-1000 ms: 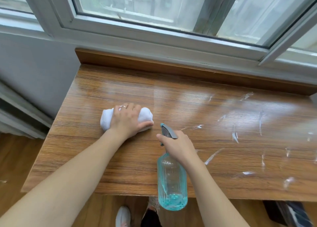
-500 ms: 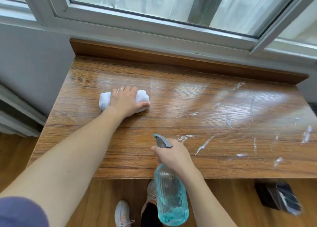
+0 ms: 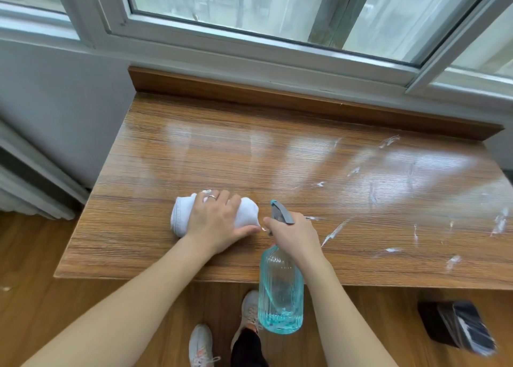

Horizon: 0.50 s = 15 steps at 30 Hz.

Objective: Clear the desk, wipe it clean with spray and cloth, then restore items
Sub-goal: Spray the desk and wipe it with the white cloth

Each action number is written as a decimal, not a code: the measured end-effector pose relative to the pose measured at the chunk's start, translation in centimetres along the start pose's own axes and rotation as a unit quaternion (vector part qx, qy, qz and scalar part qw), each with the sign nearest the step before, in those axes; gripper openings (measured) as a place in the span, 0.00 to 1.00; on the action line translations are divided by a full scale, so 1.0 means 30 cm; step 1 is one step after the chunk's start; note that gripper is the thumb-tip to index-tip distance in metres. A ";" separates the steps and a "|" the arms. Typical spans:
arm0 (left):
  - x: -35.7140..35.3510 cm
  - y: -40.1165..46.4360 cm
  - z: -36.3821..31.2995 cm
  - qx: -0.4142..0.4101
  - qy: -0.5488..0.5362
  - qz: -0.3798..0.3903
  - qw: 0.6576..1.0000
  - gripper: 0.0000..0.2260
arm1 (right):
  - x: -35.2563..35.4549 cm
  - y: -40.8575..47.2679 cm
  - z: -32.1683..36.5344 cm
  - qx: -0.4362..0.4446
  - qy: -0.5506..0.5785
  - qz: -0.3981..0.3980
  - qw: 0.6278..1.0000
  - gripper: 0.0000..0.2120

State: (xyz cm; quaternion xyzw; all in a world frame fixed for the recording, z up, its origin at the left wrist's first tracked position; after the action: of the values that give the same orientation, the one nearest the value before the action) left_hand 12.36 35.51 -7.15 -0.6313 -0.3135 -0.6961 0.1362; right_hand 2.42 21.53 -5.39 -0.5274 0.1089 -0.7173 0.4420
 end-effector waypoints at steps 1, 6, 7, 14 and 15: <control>-0.002 0.006 0.002 -0.007 -0.002 0.004 1.000 0.36 | -0.005 -0.004 -0.001 0.002 -0.002 0.000 1.000 0.15; -0.048 0.087 0.051 -0.010 -0.008 0.070 0.997 0.41 | -0.027 -0.035 -0.026 0.006 0.002 -0.001 1.000 0.15; -0.048 0.110 0.061 -0.004 -0.004 0.077 0.997 0.42 | -0.030 -0.043 -0.036 0.005 -0.001 -0.002 1.000 0.15; -0.061 0.198 0.110 0.038 -0.006 0.119 0.992 0.40 | -0.046 -0.100 -0.146 -0.003 0.019 0.004 1.000 0.14; -0.058 0.185 0.106 0.043 -0.002 0.115 0.992 0.40 | -0.047 -0.104 -0.163 -0.004 0.022 0.002 1.000 0.14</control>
State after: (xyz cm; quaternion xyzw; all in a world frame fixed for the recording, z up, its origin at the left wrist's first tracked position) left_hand 18.43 32.85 -7.34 -0.6579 -0.2683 -0.6607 0.2421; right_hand -3.31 22.90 -6.44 -0.5133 0.1221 -0.7272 0.4390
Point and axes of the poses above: each hand's wrist, its own y-axis towards the middle knuckle, its own x-axis out of the back of the hand, z = x × y, the point moved 10 cm from there along y, towards the middle knuckle, and after that the axes turned 14 degrees about -x, right-handed, at the moved point
